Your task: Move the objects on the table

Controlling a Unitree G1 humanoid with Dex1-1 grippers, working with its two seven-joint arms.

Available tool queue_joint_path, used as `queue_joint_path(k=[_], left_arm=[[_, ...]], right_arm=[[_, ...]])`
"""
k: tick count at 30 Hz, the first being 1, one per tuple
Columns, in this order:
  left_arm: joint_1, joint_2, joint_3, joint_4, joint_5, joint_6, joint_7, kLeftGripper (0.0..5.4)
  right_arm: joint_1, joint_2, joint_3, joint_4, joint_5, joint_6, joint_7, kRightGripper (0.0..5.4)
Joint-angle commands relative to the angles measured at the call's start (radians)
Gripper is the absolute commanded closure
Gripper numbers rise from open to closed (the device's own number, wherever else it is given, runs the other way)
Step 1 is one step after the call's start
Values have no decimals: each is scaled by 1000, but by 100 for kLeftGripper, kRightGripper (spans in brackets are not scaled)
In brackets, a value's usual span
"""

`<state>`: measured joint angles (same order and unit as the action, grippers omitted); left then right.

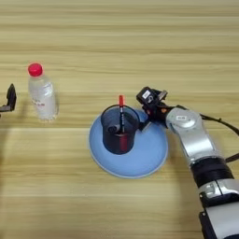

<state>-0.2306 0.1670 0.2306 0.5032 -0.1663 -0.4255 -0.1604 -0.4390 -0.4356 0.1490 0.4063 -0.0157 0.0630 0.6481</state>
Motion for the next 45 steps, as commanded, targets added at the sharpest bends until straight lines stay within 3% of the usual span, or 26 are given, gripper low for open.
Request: queue_joint_path(k=[1,10,18,25,33,40,45], left_arm=[[-13,2,0,11,-2,-11,-5,0],[-12,2,-2,16,-3,-19,-10,0],[-11,1,-4,17,-3,-22,-13,0],[-11,2,-4,18,-1,-24,-16,0],[-11,3,-7,19,3,-27,-18,0],[-12,8,-8,19,8,-39,-21,0],[-13,18,-6,6,1,-58,-38,0]], right_arm=[[37,-29,-21,-107,22,44,30,3],[104,-76,-84,-347,69,139,45,3],[127,-118,-152,-414,79,165,22,3],[155,-130,-244,-539,175,213,27,3],[191,-108,-324,-664,319,288,8,3],[237,-39,-373,-723,389,241,-55,3],[278,-20,-390,-748,455,204,-30,3]])
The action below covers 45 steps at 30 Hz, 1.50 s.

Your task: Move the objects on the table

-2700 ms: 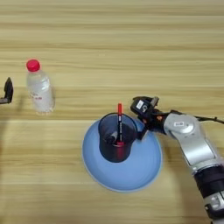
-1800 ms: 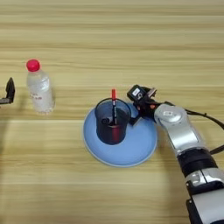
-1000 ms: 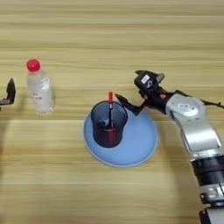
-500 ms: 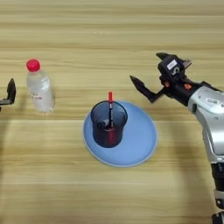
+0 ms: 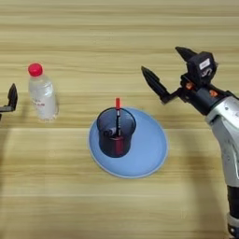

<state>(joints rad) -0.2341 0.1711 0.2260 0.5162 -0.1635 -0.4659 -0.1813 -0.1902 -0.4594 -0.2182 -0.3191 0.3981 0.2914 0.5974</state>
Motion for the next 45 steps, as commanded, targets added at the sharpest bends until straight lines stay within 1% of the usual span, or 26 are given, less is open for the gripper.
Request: queue_joint_path(k=[1,6,8,12,15,19,24,26,28,31,36,41,45], left_arm=[[-9,17,-1,-14,-7,-22,-24,0],[-5,29,1,-77,-47,-44,-85,0],[-1,39,-7,-127,-60,-28,-114,0],[13,46,-24,-204,-84,-3,-167,0],[37,52,-48,-287,-123,50,-214,0],[77,59,-94,-396,-140,114,-266,0],[99,48,-128,-438,-157,190,-301,0],[103,43,-145,-446,-148,202,-306,0],[102,38,-159,-447,-138,211,-305,0],[87,30,-179,-407,-121,216,-307,0],[27,8,-196,-278,-77,207,-282,0],[-29,-6,-202,-190,-60,220,-277,0],[-77,-9,-194,-118,-65,226,-279,0]], right_arm=[[36,2,-24,-26,49,-29,26,3],[51,-3,-23,-17,57,-45,31,3],[49,-6,-18,1,53,-52,31,3],[47,-10,-15,16,51,-59,31,3],[49,-11,-12,26,46,-69,33,3],[52,-8,-5,37,38,-78,26,3],[53,-1,2,40,32,-82,18,3],[53,1,3,39,32,-82,17,3],[53,2,4,39,32,-83,15,3],[53,4,10,40,28,-88,12,3],[53,8,20,35,26,-91,7,3],[54,7,26,31,23,-95,2,3],[56,8,33,32,19,-101,-1,3]])
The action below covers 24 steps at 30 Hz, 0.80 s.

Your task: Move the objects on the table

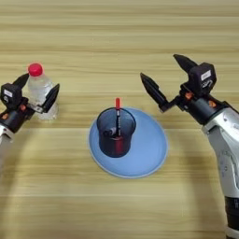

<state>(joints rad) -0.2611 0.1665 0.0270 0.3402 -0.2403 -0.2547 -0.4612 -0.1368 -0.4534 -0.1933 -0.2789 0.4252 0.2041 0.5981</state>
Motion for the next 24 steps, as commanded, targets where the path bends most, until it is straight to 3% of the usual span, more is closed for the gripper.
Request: queue_joint_path(k=[1,4,10,18,24], left_arm=[[-58,-5,6,72,12,11,0,0],[-79,-6,10,109,13,6,-1,0],[-93,-3,16,147,16,4,3,61],[-104,-3,17,167,21,-6,2,186],[-101,2,13,140,24,-18,-3,205]], right_arm=[[3,1,9,-8,-9,-15,-2,3],[6,5,12,7,-16,-27,-1,3],[10,16,26,20,-34,-47,-8,0],[7,19,29,16,-36,-56,-4,0],[6,19,32,22,-37,-60,-2,0]])
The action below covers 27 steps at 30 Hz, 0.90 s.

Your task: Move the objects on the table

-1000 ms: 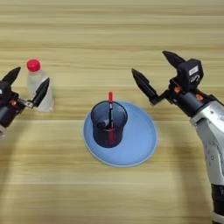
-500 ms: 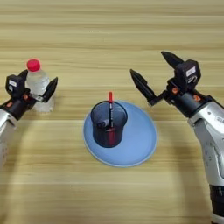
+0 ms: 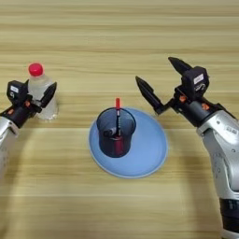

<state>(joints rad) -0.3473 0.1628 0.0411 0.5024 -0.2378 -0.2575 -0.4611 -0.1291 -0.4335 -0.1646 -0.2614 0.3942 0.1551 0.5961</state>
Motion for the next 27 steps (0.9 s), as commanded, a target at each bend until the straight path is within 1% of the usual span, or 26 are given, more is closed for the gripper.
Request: queue_joint_path(k=[1,4,8,12,17,20,23,27], left_arm=[[-15,7,-1,-36,21,-13,-4,208],[-18,17,-6,-79,19,-8,-19,214],[-21,41,-17,-167,3,15,-67,215],[-41,61,-11,-235,-12,40,-103,215],[-50,72,-11,-329,-74,102,-166,215],[-57,75,-10,-361,-108,134,-208,215],[-64,68,-2,-396,-171,191,-247,215],[-75,68,-5,-425,-211,239,-280,218]], right_arm=[[-3,-1,5,7,-6,-11,1,0],[-9,0,12,13,-8,-13,2,0],[-19,-1,21,16,-7,-10,4,0],[-31,-2,39,17,-9,-8,11,0],[-40,-6,61,7,-6,-2,23,0],[-47,-12,75,2,-4,0,39,0],[-50,-21,92,-13,0,5,64,0],[-52,-36,127,-39,2,12,113,0]])
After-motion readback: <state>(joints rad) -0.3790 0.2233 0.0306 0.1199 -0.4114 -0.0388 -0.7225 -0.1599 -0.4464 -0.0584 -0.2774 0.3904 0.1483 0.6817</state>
